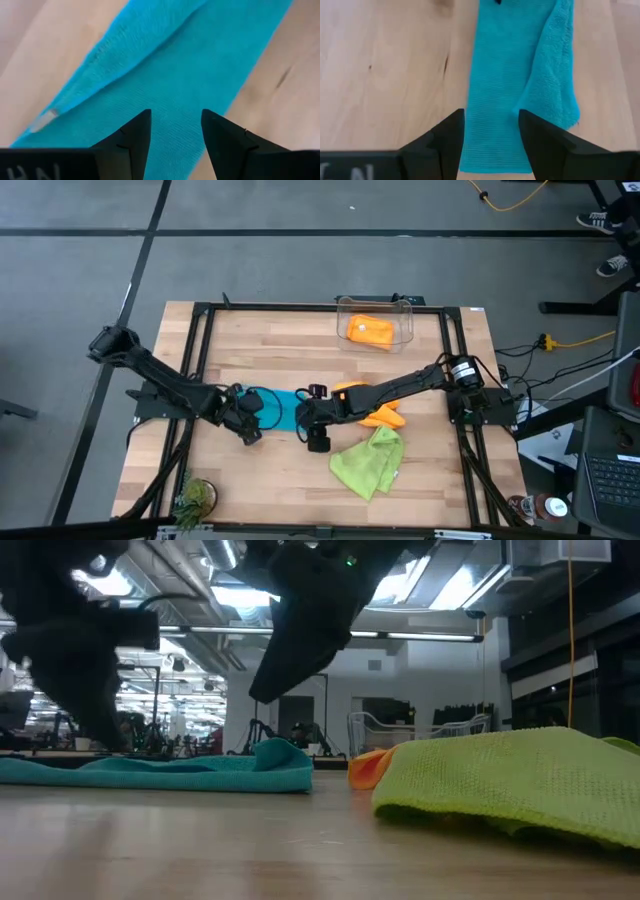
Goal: Fold microfiber towels
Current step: Fold the blue microfiber cloth
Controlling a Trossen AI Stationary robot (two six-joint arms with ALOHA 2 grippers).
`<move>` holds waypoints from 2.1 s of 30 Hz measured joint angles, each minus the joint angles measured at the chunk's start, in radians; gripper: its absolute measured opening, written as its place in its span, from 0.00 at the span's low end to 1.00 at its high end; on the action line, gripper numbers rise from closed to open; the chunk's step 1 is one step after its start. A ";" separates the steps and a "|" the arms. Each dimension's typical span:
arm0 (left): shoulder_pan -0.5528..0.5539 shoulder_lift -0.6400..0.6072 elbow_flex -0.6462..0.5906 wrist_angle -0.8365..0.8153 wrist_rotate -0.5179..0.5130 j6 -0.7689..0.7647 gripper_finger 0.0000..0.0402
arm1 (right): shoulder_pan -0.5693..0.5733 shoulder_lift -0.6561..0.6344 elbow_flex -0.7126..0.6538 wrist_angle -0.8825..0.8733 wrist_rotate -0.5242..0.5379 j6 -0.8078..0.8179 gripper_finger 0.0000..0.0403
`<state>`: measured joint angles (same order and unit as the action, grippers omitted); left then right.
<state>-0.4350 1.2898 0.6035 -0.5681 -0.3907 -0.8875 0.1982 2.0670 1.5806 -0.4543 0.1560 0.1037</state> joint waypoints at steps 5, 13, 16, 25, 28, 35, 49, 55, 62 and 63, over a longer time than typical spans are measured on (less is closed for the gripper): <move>-0.007 0.091 -0.025 0.053 -0.031 -0.027 0.41 | -0.006 0.033 0.000 0.003 0.015 -0.028 0.47; -0.014 0.178 -0.020 0.065 -0.011 -0.058 0.41 | -0.057 0.101 -0.001 0.025 0.114 -0.037 0.47; -0.021 0.176 -0.020 0.067 -0.011 -0.075 0.41 | -0.090 0.106 -0.001 0.035 0.202 -0.029 0.47; -0.025 0.167 -0.023 0.067 -0.007 -0.078 0.41 | -0.176 0.062 -0.001 -0.040 0.494 0.131 0.47; -0.025 0.167 -0.021 0.066 -0.006 -0.080 0.41 | -0.174 0.048 0.000 -0.104 0.470 0.169 0.47; -0.023 0.149 0.159 -0.117 -0.037 0.026 0.41 | -0.132 0.028 0.025 -0.196 0.471 0.179 0.47; -0.054 0.149 0.408 -0.318 -0.029 0.037 0.41 | -0.061 0.026 0.119 -0.276 0.391 0.145 0.47; -0.060 0.148 0.520 -0.404 -0.037 0.132 0.41 | -0.032 0.024 0.216 -0.406 0.326 0.090 0.47; -0.058 0.148 0.532 -0.338 -0.037 0.137 0.41 | -0.030 0.025 0.344 -0.554 0.064 0.019 0.47; -0.058 0.148 0.532 -0.333 -0.037 0.137 0.41 | -0.030 0.025 0.363 -0.582 0.049 0.019 0.47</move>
<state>-0.4934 1.4380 1.1358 -0.9016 -0.4278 -0.7509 0.1684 2.0918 1.9437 -1.0362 0.2053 0.1229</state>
